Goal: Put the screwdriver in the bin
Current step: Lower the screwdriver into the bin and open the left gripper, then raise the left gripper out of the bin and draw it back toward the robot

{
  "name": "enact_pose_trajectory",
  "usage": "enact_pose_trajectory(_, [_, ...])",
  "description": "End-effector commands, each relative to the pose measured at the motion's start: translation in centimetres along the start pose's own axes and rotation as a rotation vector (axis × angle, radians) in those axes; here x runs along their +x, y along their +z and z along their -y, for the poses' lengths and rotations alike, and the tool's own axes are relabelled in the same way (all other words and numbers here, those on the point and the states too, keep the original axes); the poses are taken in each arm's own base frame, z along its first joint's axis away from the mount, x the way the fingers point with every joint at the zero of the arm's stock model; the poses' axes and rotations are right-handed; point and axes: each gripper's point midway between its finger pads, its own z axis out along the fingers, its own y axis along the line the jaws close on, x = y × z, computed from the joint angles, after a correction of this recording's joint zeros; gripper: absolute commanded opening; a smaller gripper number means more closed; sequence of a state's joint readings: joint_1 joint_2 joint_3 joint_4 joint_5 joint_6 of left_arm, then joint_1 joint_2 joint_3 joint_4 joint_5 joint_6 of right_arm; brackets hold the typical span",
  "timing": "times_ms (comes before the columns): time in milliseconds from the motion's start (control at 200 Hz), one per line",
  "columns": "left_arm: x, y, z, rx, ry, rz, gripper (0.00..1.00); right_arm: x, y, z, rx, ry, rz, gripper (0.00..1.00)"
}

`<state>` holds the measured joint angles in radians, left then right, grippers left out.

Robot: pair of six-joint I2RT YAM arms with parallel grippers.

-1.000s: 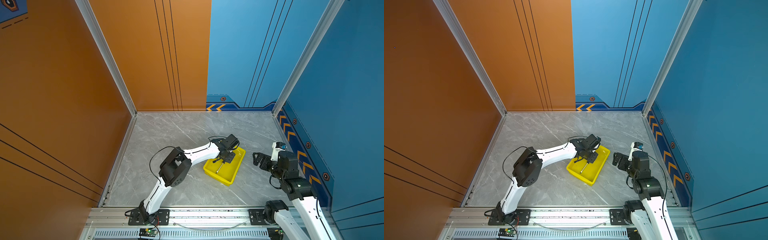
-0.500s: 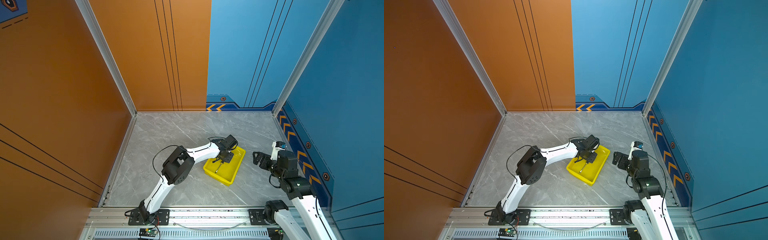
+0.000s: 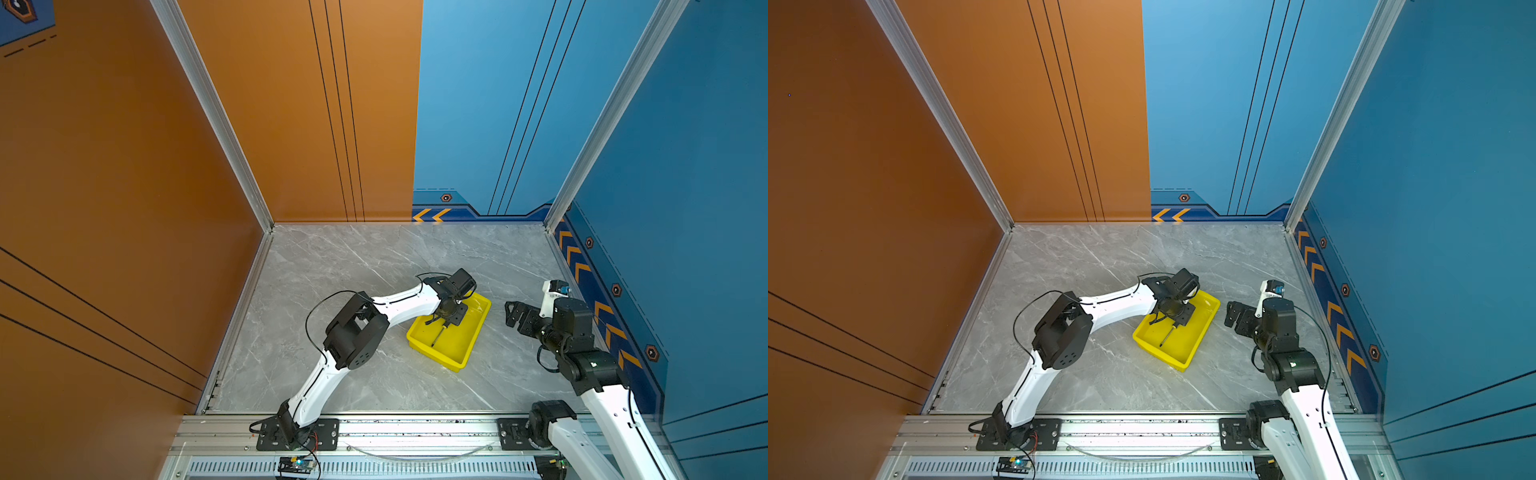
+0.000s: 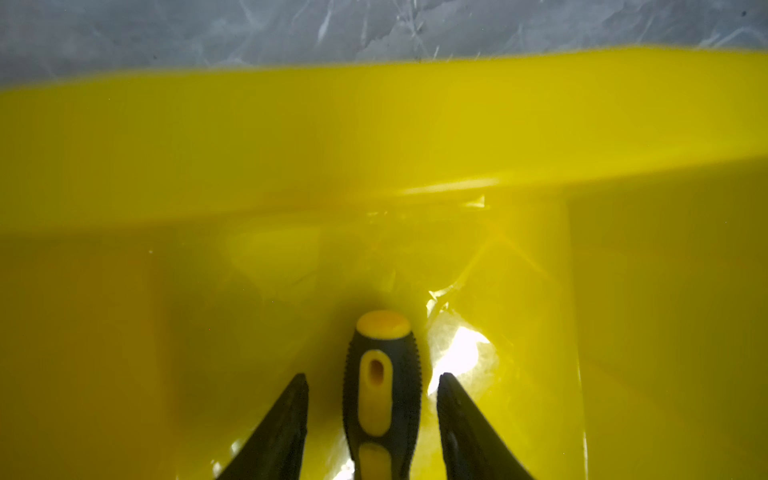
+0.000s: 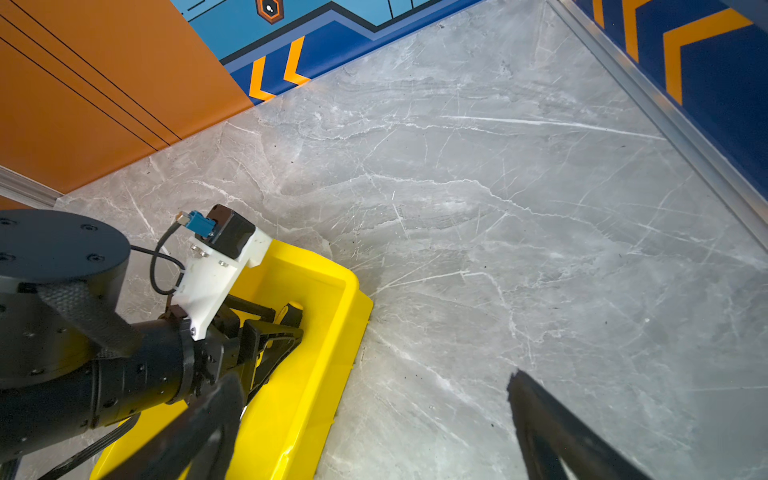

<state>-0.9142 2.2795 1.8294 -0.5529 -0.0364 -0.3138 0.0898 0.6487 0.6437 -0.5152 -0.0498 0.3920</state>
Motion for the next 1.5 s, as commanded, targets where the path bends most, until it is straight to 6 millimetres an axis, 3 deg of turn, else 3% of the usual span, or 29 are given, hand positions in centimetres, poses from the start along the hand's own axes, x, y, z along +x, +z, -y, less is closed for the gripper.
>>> enact_pose_trajectory(0, [-2.2, -3.2, -0.9, -0.035, 0.003, 0.048, 0.53, -1.1, 0.0, -0.4, -0.016, -0.028, 0.035, 1.00])
enact_pose_trajectory(155, [-4.3, -8.4, -0.6, -0.046, 0.006, 0.132, 0.58, -1.2, 0.0, -0.4, -0.005, -0.043, 0.047, 1.00])
enact_pose_trajectory(336, [-3.4, -14.3, -2.0, -0.129, 0.004, 0.188, 0.78, -2.1, 0.1, -0.5, 0.013, -0.019, 0.095, 1.00])
enact_pose_trajectory(496, [-0.7, -18.0, -5.8, -0.204, -0.045, 0.209, 1.00, -3.0, 0.3, 0.0, 0.063, 0.006, 0.118, 1.00])
enact_pose_trajectory(636, [2.6, -21.0, -10.9, -0.309, -0.116, 0.231, 0.98, -3.3, 1.3, 1.0, 0.119, 0.034, 0.106, 1.00])
enact_pose_trajectory(841, [9.3, -24.0, -20.1, -0.450, -0.306, 0.313, 0.98, -2.9, 2.6, 3.1, 0.215, 0.076, 0.092, 1.00])
enact_pose_trajectory(891, [11.9, -24.5, -22.6, -0.541, -0.345, 0.322, 0.98, -2.7, 2.8, 3.6, 0.234, 0.070, 0.108, 1.00])
enact_pose_trajectory(1022, [16.1, -25.7, -26.4, -0.642, -0.430, 0.388, 0.98, -2.3, 2.6, 5.5, 0.318, 0.092, 0.144, 1.00])
enact_pose_trajectory(1132, [18.2, -25.6, -28.2, -0.657, -0.485, 0.419, 0.98, -1.8, 3.0, 6.1, 0.331, 0.080, 0.152, 1.00])
enact_pose_trajectory(1237, [17.4, -26.1, -28.1, -0.632, -0.487, 0.455, 0.98, -1.4, 3.3, 6.2, 0.328, 0.074, 0.154, 1.00])
enact_pose_trajectory(1497, [18.2, -25.7, -29.1, -0.630, -0.550, 0.457, 0.98, -1.1, 4.1, 6.0, 0.291, 0.038, 0.185, 1.00])
